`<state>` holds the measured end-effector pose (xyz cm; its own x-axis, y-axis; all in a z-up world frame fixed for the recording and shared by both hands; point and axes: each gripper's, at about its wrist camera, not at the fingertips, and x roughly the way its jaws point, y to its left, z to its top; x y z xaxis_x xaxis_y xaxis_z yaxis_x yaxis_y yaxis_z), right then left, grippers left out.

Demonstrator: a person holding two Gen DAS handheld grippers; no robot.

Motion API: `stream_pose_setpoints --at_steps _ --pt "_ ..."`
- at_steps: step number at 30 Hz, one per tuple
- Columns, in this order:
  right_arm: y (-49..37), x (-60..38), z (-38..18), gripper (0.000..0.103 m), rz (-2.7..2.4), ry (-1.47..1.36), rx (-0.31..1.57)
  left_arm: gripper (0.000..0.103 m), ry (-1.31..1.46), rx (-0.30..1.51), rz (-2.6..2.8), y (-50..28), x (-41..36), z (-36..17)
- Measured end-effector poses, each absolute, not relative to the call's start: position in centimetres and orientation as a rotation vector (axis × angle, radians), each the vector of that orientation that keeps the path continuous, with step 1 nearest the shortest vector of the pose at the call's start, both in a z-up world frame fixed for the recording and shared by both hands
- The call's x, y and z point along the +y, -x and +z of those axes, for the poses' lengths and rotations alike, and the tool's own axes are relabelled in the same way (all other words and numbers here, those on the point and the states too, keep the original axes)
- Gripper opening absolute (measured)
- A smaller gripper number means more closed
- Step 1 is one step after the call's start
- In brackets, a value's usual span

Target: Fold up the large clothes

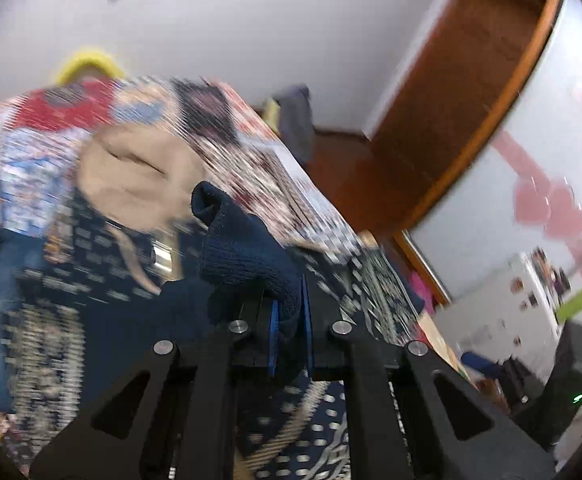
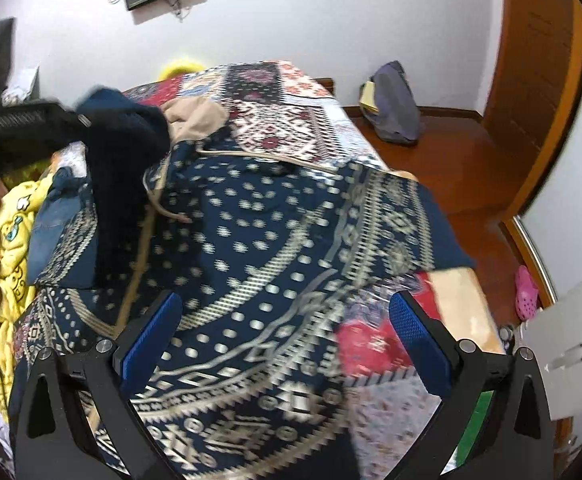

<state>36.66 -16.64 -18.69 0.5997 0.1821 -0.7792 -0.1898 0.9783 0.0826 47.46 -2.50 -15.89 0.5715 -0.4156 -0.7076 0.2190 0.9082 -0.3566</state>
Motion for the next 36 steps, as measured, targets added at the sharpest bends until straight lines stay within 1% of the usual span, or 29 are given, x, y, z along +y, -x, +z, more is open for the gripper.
stream_pose_setpoints --at_steps 7,10,13,14,15,16,17,18,23,26,27,28,30,32,33,35,36 --pt "-36.5 -21.0 -20.4 0.103 0.132 -0.043 0.957 0.009 0.185 1.113 -0.507 -49.0 -8.8 -23.6" --pt "-36.2 -22.5 -21.0 0.103 0.104 -0.075 0.971 0.009 0.122 1.176 -0.512 -48.7 -10.3 -25.8" --pt "-36.1 -23.8 -21.4 0.103 0.088 -0.127 0.987 0.012 0.052 1.184 -0.521 -48.0 -10.9 -26.4" --pt "-36.0 -24.2 -21.5 0.103 0.087 -0.144 0.991 0.019 0.044 1.183 -0.528 -47.5 -11.1 -26.3" --pt "-35.9 -24.5 -21.5 0.103 0.086 -0.163 0.993 0.028 0.042 1.186 -0.542 -47.1 -11.1 -26.0" --pt "-35.8 -24.9 -21.5 0.103 0.084 -0.181 0.994 0.034 0.042 1.182 -0.548 -46.7 -11.1 -25.6" --pt "-35.8 -25.2 -21.5 0.103 0.08 -0.192 0.995 0.045 0.033 1.168 -0.546 -46.2 -11.1 -25.1" --pt "-35.7 -25.4 -21.4 0.103 0.079 -0.204 0.997 0.051 0.015 1.144 -0.538 -45.7 -11.2 -24.5" --pt "-36.2 -26.4 -20.5 0.103 0.096 -0.229 0.997 0.054 -0.086 1.022 -0.46 -44.0 -9.9 -20.6" --pt "-37.2 -27.0 -19.3 0.103 0.114 -0.217 0.979 0.062 -0.143 0.942 -0.366 -43.7 -7.5 -18.8" --pt "-37.8 -27.1 -19.0 0.103 0.121 -0.215 0.977 0.063 -0.175 0.91 -0.317 -43.4 -6.3 -18.2" --pt "-38.4 -27.5 -18.7 0.103 0.123 -0.218 0.98 0.064 -0.197 0.893 -0.286 -43.2 -5.5 -18.0" --pt "-39.6 -27.8 -18.5 0.103 0.145 -0.236 0.985 0.07 -0.244 0.867 -0.208 -42.7 -3.3 -17.9" --pt "-41.0 -28.3 -18.9 0.102 0.155 -0.25 0.997 0.071 -0.258 0.862 -0.148 -42.6 -0.8 -18.4" --pt "-41.7 -28.6 -19.4 0.101 0.15 -0.261 1.008 0.071 -0.258 0.87 -0.128 -42.5 0.4 -18.9" --pt "-43.3 -29.3 -20.9 0.087 0.137 -0.296 1.052 0.071 -0.25 0.893 -0.093 -42.5 2.6 -20.1" --pt "-44.0 -29.6 -21.9 0.085 0.139 -0.324 1.081 0.071 -0.231 0.91 -0.071 -42.4 4.0 -20.9"
